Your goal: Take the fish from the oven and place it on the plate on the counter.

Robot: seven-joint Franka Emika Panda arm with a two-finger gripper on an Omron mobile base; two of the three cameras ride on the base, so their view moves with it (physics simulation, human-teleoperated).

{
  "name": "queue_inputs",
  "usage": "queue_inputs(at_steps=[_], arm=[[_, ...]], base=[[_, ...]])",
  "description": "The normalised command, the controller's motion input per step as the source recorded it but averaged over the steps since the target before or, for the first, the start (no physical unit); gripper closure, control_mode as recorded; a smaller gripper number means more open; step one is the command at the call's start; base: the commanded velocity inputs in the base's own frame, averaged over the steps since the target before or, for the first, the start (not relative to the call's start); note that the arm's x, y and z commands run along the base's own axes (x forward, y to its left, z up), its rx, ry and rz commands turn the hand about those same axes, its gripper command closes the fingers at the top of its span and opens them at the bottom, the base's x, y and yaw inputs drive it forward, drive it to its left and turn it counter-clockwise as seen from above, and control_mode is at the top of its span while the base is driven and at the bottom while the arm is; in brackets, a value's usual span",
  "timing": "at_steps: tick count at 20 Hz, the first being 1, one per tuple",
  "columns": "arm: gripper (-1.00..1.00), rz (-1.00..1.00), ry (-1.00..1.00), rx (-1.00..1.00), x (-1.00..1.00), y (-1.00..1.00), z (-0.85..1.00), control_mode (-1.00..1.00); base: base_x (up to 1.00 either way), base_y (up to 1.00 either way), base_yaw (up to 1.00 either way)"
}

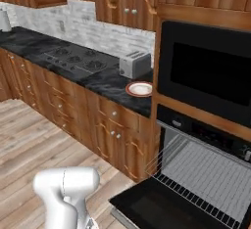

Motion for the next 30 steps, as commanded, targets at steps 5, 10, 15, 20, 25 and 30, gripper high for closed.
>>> queue_inputs(at_steps=[5,10,15,20,25,30], arm=[[1.00,0.00,0.00,0.00,0.00,0.00,0.00,1.00],[1.00,0.00,0.00,0.00,0.00,0.00,0.00,1.00],[1.00,0.00,0.00,0.00,0.00,0.00,0.00,1.00],[1.00,0.00,0.00,0.00,0.00,0.00,0.00,1.00],[1.00,0.00,0.00,0.00,0.00,0.00,0.00,1.00],[1.00,0.00,0.00,0.00,0.00,0.00,0.00,1.00]], base=[[-0.49,1.00,0.44],[-0.46,1.00,0.63],[-0.14,0.64,0.91],[-0.21,0.62,0.90],[0.09,1.00,0.38],[1.00,0.55,0.00]])
